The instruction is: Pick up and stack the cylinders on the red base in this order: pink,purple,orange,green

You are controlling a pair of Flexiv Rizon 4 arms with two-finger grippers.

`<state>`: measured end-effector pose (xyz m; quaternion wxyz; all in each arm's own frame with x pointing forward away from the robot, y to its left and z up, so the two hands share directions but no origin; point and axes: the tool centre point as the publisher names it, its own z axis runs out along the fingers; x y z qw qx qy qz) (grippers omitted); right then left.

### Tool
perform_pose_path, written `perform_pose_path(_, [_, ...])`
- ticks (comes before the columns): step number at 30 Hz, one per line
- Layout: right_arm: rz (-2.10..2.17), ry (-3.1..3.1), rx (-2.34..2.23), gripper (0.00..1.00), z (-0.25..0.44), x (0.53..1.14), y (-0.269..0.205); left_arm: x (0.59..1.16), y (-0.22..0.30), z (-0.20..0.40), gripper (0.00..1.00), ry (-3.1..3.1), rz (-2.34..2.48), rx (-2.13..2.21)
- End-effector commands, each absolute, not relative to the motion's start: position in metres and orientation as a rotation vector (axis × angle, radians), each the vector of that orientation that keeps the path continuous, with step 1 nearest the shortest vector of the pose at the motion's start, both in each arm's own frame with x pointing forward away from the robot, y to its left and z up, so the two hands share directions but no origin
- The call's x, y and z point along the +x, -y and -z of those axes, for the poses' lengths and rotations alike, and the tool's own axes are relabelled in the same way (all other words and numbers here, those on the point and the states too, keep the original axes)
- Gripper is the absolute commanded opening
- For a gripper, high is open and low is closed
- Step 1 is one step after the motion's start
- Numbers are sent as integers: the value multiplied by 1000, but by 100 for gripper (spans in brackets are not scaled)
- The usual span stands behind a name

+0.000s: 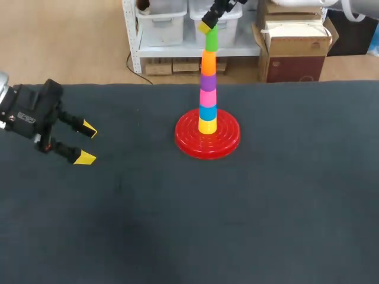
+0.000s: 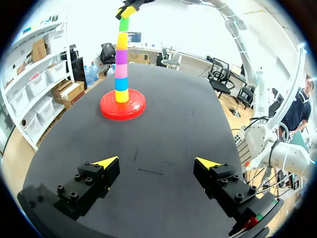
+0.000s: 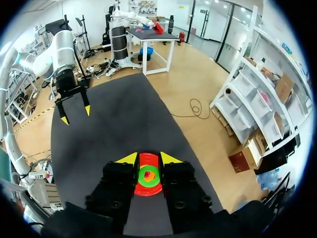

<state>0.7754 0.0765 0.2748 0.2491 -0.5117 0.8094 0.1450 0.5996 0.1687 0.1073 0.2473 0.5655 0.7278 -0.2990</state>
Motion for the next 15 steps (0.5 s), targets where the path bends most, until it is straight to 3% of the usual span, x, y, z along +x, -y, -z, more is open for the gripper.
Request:
perform_pose_path(1, [-400,-2195,-1387,0,-272,771,-77,599,-170,-106,100,-1980,815,1542])
perform_pose_path(15, [-419,-2203,-1410,0,-260,765,-82,599,-170,-106,100,-1980,815,1542])
